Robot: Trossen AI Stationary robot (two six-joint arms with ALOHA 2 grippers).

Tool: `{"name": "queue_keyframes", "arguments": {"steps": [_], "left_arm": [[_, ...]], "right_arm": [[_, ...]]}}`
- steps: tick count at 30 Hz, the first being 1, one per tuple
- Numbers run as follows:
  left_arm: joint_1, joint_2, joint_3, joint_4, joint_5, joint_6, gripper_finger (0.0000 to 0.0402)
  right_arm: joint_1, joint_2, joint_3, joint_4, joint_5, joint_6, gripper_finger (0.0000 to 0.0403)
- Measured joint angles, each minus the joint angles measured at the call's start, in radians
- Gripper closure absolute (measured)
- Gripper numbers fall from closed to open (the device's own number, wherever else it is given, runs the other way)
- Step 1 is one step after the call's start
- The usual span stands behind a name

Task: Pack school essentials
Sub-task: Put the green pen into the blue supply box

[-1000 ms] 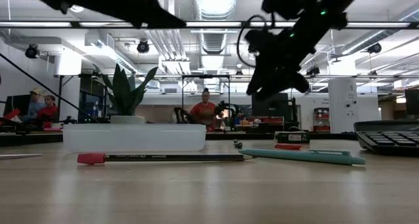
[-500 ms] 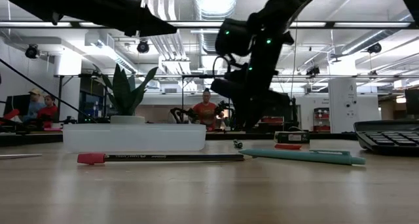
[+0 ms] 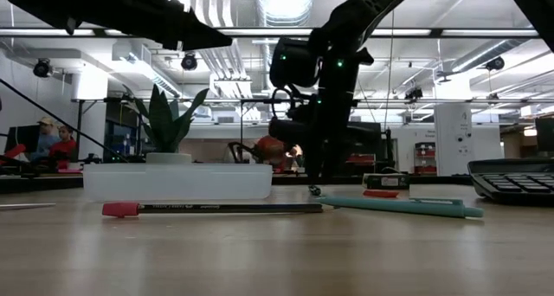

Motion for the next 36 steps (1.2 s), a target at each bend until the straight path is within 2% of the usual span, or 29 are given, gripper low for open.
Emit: {"name": "queue_keyframes", "arguments": {"steps": [7, 12, 17, 25, 31, 36], "left_arm": [[0.000, 0.000, 0.001, 0.000, 0.000, 0.001, 0.0314], [0.001, -0.001, 0.002, 0.000, -0.004, 0.002, 0.0314], [0.000, -0.002, 0.002, 0.001, -0.023, 0.005, 0.0314], [0.001, -0.002, 0.009, 0.003, -0.024, 0.001, 0.0314], [-0.013, -0.002, 0.023, 0.042, -0.023, -0.141, 0.0314], [-0.046, -0.002, 0.023, 0.083, -0.017, -0.250, 0.0314]], "right_arm": [[0.006, 0.011, 0.000, 0.021, -0.011, 0.009, 0.0247], [0.011, 0.053, 0.003, 0.034, -0.005, -0.017, 0.0248], [0.012, 0.079, 0.004, 0.024, -0.010, -0.094, 0.0281], [0.010, 0.027, -0.001, 0.041, -0.021, -0.237, 0.0381], [0.017, -0.071, -0.009, 0.028, -0.013, -0.437, 0.0384], [0.031, -0.177, -0.052, 0.040, -0.011, -0.543, 0.0385]]}}
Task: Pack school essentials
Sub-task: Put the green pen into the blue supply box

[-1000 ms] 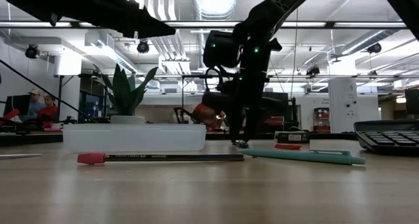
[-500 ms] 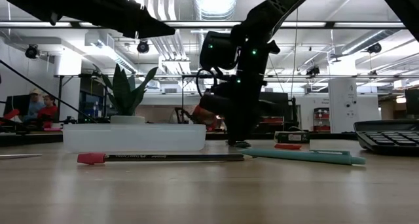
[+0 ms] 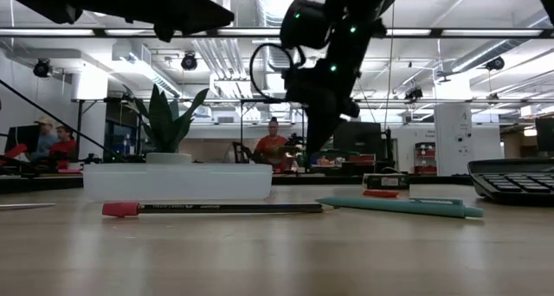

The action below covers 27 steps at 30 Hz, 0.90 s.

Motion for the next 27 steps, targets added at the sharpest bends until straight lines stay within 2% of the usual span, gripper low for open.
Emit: {"name": "queue_keyframes", "arguments": {"steps": [5, 12, 19, 27], "left_arm": [[-0.022, 0.000, -0.001, 0.008, 0.002, -0.104, 0.0314], [-0.033, 0.006, -0.003, 0.046, 0.037, -0.193, 0.0314], [-0.035, 0.041, -0.003, 0.071, 0.046, -0.223, 0.0314], [-0.035, 0.129, -0.001, 0.212, 0.046, -0.217, 0.0314]], "right_arm": [[0.020, -0.145, -0.105, 0.114, 0.002, -0.070, 0.0386], [0.045, -0.342, -0.351, 0.492, -0.029, -0.150, 0.0387], [0.047, -0.501, -0.538, 0.728, -0.032, -0.196, 0.0387], [0.047, -0.580, -0.632, 0.850, -0.032, -0.234, 0.0387]]}}
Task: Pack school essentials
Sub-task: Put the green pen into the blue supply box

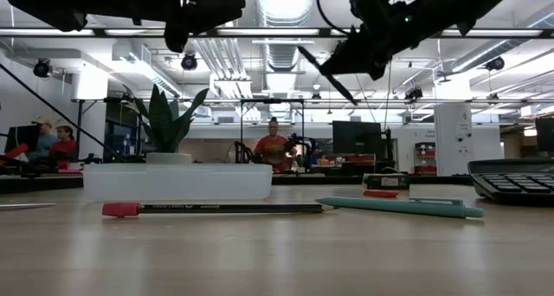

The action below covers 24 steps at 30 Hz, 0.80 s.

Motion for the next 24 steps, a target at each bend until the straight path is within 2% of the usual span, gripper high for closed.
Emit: {"name": "queue_keyframes", "arguments": {"steps": [6, 10, 13, 19, 24], "left_arm": [[0.000, 0.040, 0.004, 0.023, 0.000, -0.004, 0.0314], [0.000, 0.071, 0.004, 0.064, 0.000, -0.005, 0.0314], [0.000, 0.105, 0.004, 0.115, 0.003, -0.004, 0.0314], [0.000, 0.202, 0.007, 0.210, 0.007, -0.005, 0.0314], [0.001, 0.332, 0.046, 0.352, 0.064, 0.004, 0.0313]], "right_arm": [[0.007, -0.019, -0.005, 0.026, -0.028, -0.026, 0.0387], [0.009, -0.013, -0.031, 0.154, -0.139, -0.028, 0.0387], [0.009, 0.002, -0.066, 0.280, -0.183, -0.030, 0.0387], [0.009, 0.015, -0.085, 0.362, -0.211, -0.046, 0.0387], [0.013, 0.027, -0.088, 0.433, -0.240, -0.032, 0.0387]]}}
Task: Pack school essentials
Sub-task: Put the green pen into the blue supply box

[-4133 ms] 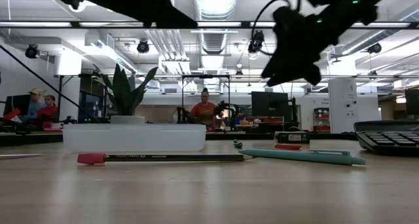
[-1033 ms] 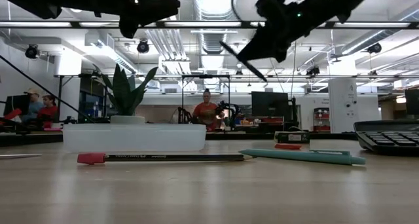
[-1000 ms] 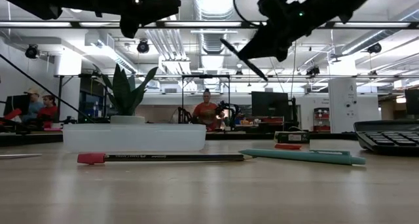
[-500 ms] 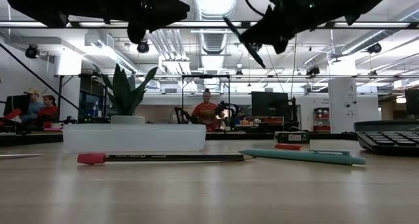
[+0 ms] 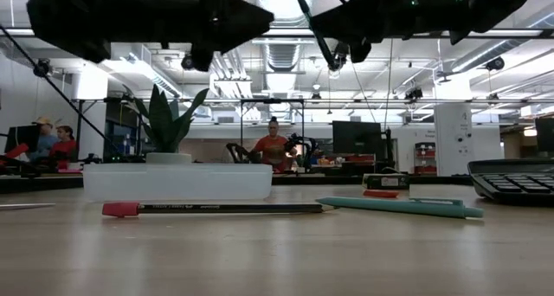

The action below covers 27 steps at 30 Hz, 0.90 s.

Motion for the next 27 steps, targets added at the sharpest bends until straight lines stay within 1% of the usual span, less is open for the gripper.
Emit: {"name": "queue_keyframes", "arguments": {"steps": [3, 6, 9, 12, 15, 19, 27], "left_arm": [[0.004, 0.081, 0.043, 0.040, 0.005, 0.021, 0.0298], [0.017, 0.147, 0.098, 0.042, 0.003, 0.019, 0.0269], [0.033, 0.205, 0.150, 0.041, -0.024, 0.018, 0.0239], [0.051, 0.249, 0.195, 0.041, -0.034, 0.018, 0.0219], [0.059, 0.276, 0.227, 0.042, -0.022, 0.018, 0.0215], [0.069, 0.297, 0.256, 0.040, 0.040, 0.018, 0.0214], [0.079, 0.314, 0.277, 0.054, 0.042, 0.031, 0.0217]], "right_arm": [[0.002, 0.009, -0.004, 0.031, 0.000, 0.013, 0.0387], [0.002, 0.016, -0.005, 0.038, 0.000, 0.013, 0.0387], [0.002, 0.018, -0.005, 0.037, 0.000, 0.014, 0.0387], [0.002, 0.018, -0.005, 0.038, -0.004, 0.014, 0.0387], [0.002, 0.018, -0.005, 0.038, -0.016, 0.014, 0.0387], [0.002, 0.018, -0.005, 0.043, -0.019, 0.014, 0.0387], [0.002, 0.018, -0.005, 0.060, -0.024, 0.025, 0.0387]]}}
